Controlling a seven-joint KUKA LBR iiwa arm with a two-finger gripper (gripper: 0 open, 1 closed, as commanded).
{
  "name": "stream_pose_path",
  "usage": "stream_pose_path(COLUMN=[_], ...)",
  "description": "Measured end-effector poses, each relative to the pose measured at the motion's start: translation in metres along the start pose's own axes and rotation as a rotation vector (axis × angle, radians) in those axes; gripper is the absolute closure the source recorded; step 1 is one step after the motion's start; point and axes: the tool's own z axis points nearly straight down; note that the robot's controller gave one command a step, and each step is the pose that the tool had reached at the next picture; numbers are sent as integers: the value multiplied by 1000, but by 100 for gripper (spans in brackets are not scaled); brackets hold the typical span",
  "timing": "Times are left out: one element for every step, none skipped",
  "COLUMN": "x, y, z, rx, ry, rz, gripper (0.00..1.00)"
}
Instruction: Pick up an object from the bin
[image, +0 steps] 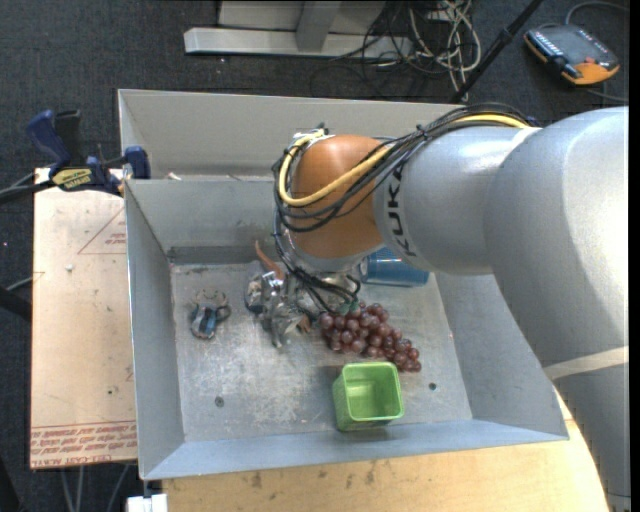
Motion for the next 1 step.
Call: stream_pose_path(x=[5], y=[0], z=[-28], rx=[0], ry=[21], rz=[-3], gripper=[100])
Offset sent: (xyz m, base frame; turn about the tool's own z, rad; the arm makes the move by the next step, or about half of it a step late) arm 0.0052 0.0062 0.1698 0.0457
